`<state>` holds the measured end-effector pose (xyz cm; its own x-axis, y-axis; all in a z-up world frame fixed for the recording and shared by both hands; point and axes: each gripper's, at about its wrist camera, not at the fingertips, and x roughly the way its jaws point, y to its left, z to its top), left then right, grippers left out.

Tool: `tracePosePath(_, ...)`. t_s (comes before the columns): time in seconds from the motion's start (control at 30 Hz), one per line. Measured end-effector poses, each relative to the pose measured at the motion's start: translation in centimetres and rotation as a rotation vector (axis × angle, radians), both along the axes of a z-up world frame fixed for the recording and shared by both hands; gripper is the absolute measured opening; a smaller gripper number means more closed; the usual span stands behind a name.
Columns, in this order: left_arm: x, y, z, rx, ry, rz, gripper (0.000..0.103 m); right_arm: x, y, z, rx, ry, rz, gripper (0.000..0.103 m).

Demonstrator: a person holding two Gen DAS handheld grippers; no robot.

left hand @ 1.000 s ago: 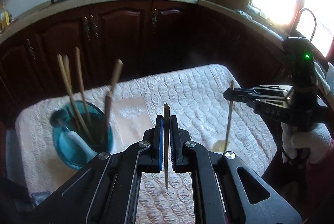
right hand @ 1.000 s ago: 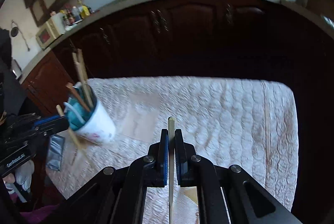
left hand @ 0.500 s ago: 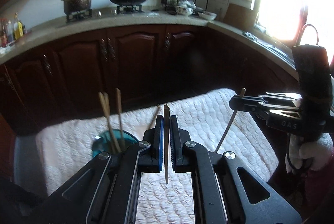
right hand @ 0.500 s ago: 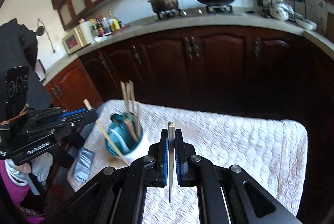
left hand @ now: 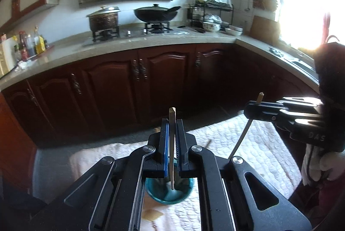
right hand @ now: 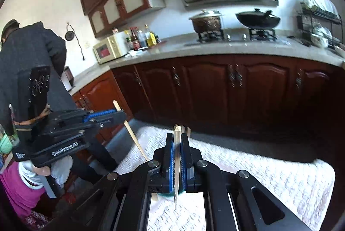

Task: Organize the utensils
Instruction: 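Lift both chopsticks and carry them over the cup with both tools, then lower both chopsticks into the cup and open both tools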

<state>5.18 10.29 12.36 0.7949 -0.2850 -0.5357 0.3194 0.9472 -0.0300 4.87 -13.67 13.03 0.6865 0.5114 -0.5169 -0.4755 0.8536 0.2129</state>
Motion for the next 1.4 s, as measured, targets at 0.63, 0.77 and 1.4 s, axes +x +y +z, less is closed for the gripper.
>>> tracePosePath(0.63,3.9,0.1,-10.3,0.066,0.119,0.112,0.004,5.1,5.2,-9.2,-0.076,0.13,-0.027,0.005)
tracePosePath(0.77,4.2,-0.5,-11.8,0.075,0.144,0.114,0.004,5.6,4.8,-10.9,-0.081,0.171,-0.03,0.005)
tracePosePath(1.4,3.8,-1.6,-11.7,0.093,0.128,0.137,0.007,5.2,3.0,-10.8,-0.035,0.194,-0.049,0.029)
